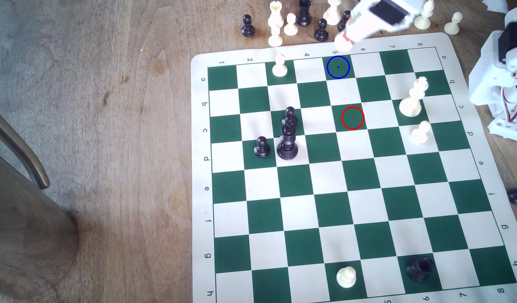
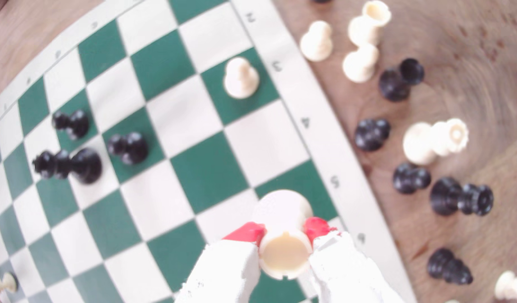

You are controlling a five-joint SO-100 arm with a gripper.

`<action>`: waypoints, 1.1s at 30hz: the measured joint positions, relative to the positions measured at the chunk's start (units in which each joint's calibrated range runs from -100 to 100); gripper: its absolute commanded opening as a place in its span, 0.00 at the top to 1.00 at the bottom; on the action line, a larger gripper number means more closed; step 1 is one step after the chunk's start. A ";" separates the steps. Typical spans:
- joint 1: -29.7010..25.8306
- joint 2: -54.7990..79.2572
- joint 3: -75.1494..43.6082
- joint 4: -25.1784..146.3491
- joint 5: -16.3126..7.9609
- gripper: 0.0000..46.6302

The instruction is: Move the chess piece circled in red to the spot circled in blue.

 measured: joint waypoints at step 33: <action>2.36 24.13 -0.09 -12.11 1.22 0.96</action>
